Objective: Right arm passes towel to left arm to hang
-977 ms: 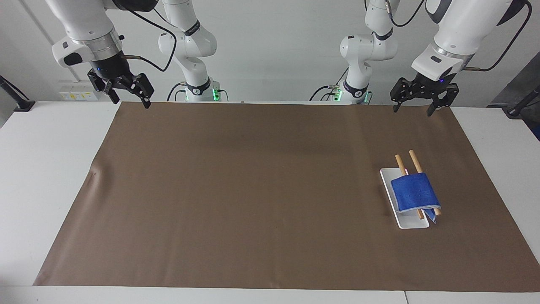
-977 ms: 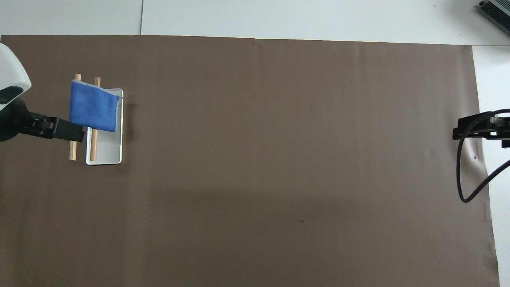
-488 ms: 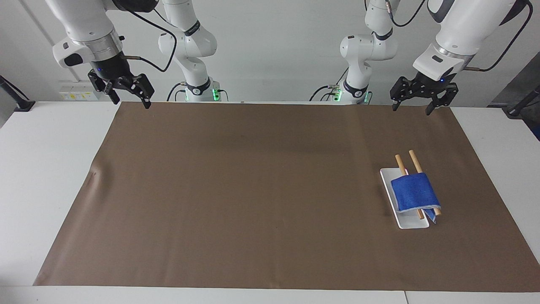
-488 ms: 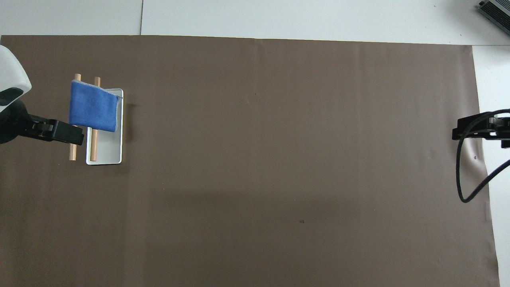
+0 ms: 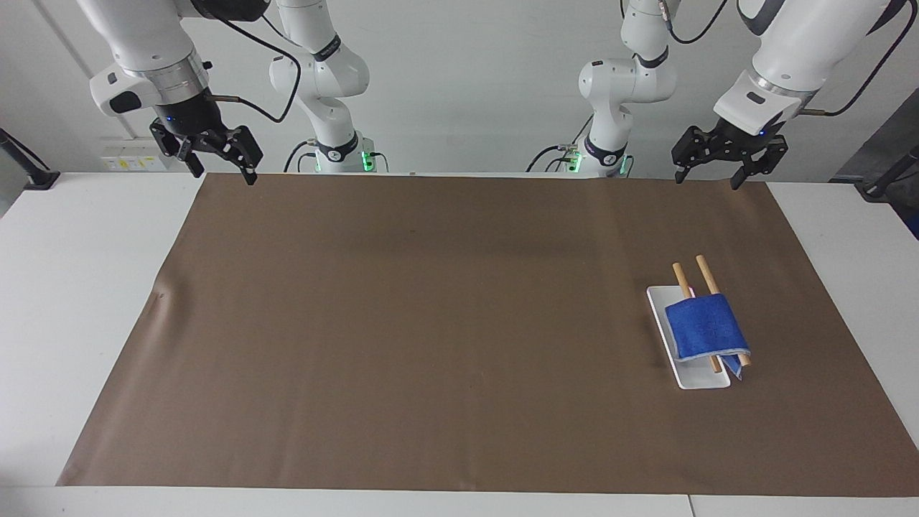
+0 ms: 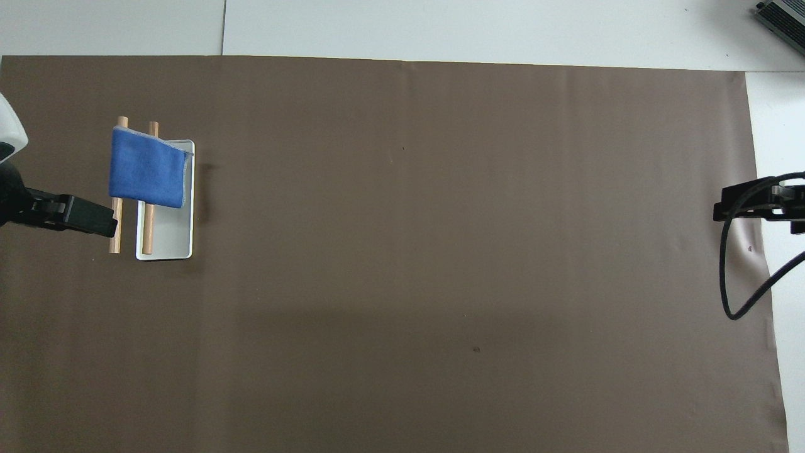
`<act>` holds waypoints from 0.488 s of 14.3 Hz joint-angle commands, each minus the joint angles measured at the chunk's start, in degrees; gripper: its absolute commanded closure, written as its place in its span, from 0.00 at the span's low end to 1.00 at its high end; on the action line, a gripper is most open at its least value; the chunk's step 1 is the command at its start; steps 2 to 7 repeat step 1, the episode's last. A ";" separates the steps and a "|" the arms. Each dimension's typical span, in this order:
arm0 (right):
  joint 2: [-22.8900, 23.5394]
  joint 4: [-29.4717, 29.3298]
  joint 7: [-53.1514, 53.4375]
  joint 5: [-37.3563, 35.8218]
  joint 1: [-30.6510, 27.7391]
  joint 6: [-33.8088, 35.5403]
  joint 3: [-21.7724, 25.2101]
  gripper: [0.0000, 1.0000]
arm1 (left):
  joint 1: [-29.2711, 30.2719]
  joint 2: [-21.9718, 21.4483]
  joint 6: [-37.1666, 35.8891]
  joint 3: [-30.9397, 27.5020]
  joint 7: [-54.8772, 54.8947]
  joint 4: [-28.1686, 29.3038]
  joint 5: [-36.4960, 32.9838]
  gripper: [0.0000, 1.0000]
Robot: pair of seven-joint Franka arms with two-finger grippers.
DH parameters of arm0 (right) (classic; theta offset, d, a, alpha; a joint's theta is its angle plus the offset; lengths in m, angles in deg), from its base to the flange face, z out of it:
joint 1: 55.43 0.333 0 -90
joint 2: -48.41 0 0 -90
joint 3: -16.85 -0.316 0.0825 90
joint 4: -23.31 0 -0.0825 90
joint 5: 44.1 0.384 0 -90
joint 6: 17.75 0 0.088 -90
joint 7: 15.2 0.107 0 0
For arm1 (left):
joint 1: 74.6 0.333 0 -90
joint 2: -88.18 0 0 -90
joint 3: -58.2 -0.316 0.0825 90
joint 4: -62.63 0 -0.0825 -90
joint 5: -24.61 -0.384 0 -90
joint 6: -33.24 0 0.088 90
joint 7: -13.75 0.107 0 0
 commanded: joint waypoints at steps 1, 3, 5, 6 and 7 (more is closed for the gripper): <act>-1.36 1.55 -1.32 0.03 -0.41 0.03 -0.21 0.00 | 0.48 -0.75 -1.03 0.17 -0.23 0.12 0.26 0.00; -1.36 1.55 -1.32 0.03 -0.41 0.03 -0.21 0.00 | 0.48 -0.75 -1.03 0.17 -0.23 0.12 0.26 0.00; -1.36 1.55 -1.32 0.03 -0.41 0.03 -0.21 0.00 | 0.48 -0.75 -1.03 0.17 -0.23 0.12 0.26 0.00; -1.36 1.55 -1.32 0.03 -0.41 0.03 -0.21 0.00 | 0.48 -0.75 -1.03 0.17 -0.23 0.12 0.26 0.00; -1.36 1.55 -1.32 0.03 -0.41 0.03 -0.21 0.00 | 0.48 -0.75 -1.03 0.17 -0.23 0.12 0.26 0.00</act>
